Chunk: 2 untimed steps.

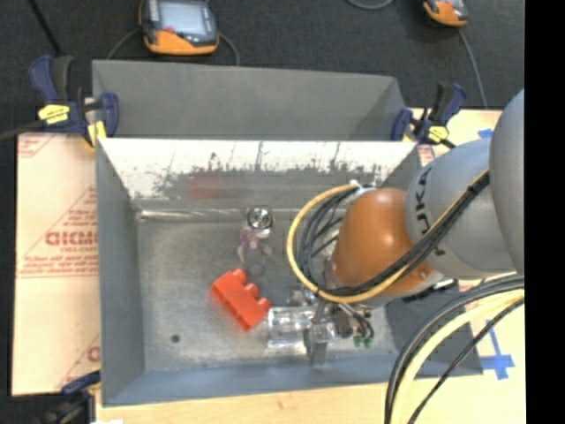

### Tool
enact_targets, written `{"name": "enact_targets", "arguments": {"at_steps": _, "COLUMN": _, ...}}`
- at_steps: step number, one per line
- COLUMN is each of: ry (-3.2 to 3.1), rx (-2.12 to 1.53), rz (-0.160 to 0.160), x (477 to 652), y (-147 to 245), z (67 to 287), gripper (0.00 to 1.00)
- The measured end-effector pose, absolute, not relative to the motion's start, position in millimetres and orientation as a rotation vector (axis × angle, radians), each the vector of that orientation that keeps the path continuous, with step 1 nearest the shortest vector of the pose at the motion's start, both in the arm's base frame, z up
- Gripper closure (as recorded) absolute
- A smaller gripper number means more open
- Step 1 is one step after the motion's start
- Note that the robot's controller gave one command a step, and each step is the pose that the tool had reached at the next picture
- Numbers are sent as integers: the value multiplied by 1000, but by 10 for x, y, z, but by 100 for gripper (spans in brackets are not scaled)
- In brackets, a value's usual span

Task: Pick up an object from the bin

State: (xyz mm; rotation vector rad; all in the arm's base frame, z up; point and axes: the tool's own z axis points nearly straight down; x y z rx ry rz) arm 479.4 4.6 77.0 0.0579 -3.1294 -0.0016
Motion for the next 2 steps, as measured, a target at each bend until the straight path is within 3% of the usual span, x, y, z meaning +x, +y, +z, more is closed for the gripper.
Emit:
{"name": "enact_targets", "arguments": {"at_steps": 1, "ry": -3151, "rx": 59, "rz": 0, "x": 4817, "y": 43, "z": 1211, "gripper": 100}}
{"name": "enact_targets", "arguments": {"at_steps": 2, "ry": -3145, "rx": 60, "rz": 1, "x": 4823, "y": 37, "z": 1323, "gripper": 100}}
